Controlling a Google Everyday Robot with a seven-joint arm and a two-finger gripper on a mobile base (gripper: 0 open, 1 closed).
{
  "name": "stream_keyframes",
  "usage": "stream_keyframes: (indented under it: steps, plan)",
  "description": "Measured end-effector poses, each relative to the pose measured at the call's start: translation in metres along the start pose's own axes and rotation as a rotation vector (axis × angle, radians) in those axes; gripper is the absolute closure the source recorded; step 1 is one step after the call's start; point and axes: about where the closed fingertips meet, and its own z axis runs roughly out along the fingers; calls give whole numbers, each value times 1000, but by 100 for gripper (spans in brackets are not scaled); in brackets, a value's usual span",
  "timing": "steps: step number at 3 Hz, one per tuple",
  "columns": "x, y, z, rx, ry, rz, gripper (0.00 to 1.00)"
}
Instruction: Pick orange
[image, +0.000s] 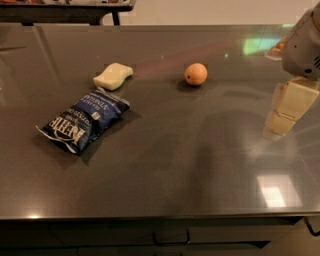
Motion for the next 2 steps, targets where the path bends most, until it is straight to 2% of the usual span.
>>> stream_keyframes:
  steps: [2]
  plan:
    - [-37, -66, 44, 18, -102, 63, 0]
